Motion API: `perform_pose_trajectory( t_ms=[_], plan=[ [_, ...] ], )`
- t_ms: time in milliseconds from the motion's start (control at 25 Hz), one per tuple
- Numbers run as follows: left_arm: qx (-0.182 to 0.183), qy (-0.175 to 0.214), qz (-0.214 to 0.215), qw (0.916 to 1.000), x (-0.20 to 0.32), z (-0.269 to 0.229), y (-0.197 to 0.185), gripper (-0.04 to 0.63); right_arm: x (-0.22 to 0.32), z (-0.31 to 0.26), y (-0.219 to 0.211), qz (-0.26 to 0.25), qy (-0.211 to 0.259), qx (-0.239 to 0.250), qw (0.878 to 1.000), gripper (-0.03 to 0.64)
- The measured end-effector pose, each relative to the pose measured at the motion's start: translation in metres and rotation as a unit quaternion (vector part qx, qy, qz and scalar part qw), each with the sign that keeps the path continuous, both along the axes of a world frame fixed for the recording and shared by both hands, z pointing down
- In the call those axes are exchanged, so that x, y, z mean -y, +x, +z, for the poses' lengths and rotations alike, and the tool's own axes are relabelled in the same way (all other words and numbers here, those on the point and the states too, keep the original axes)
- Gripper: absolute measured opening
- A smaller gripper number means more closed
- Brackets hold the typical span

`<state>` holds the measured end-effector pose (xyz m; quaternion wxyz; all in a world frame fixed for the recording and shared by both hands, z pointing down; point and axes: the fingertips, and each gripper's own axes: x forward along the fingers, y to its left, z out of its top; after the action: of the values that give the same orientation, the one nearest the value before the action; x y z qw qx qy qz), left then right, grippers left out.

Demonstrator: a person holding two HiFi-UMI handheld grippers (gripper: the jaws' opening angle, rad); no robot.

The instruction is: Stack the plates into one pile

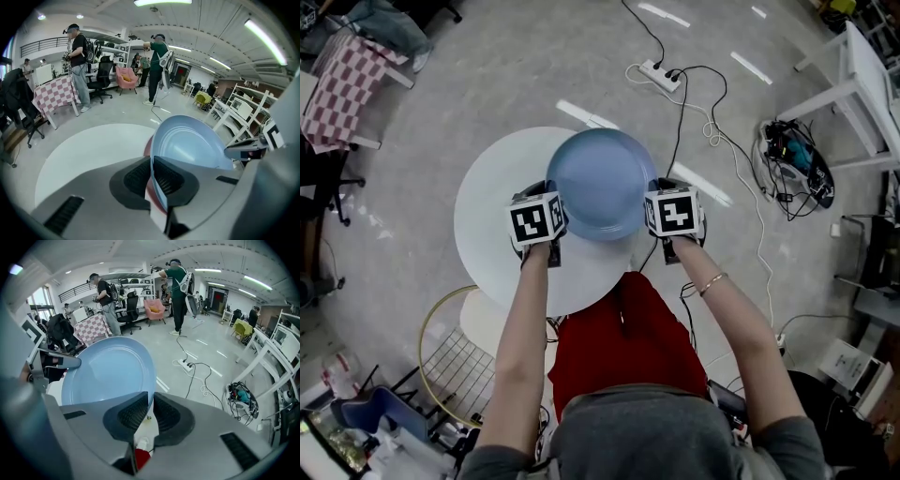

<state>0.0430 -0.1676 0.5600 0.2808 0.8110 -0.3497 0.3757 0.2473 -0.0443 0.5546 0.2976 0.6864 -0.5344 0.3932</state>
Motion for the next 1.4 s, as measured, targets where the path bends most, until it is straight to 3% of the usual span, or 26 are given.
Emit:
perform_pose_trajectory(
  t_ms=[560, 880, 1400],
  plan=[
    [0.030, -0.012, 0.008, 0.9994, 0.001, 0.017, -0.002, 0.038, 0.004, 0.020, -0.002, -0.021, -0.014, -0.004, 1.000, 0.054],
    [0.016, -0.016, 0.004, 0.9997, 0.000, 0.018, 0.000, 0.047, 0.002, 0.031, -0.002, -0.021, -0.019, -0.002, 1.000, 0.054],
    [0.045, 0.016, 0.019, 0.9987, 0.001, 0.016, -0.006, 0.087, 0.007, 0.023, 0.000, -0.031, 0.008, -0.045, 0.998, 0.054]
  ],
)
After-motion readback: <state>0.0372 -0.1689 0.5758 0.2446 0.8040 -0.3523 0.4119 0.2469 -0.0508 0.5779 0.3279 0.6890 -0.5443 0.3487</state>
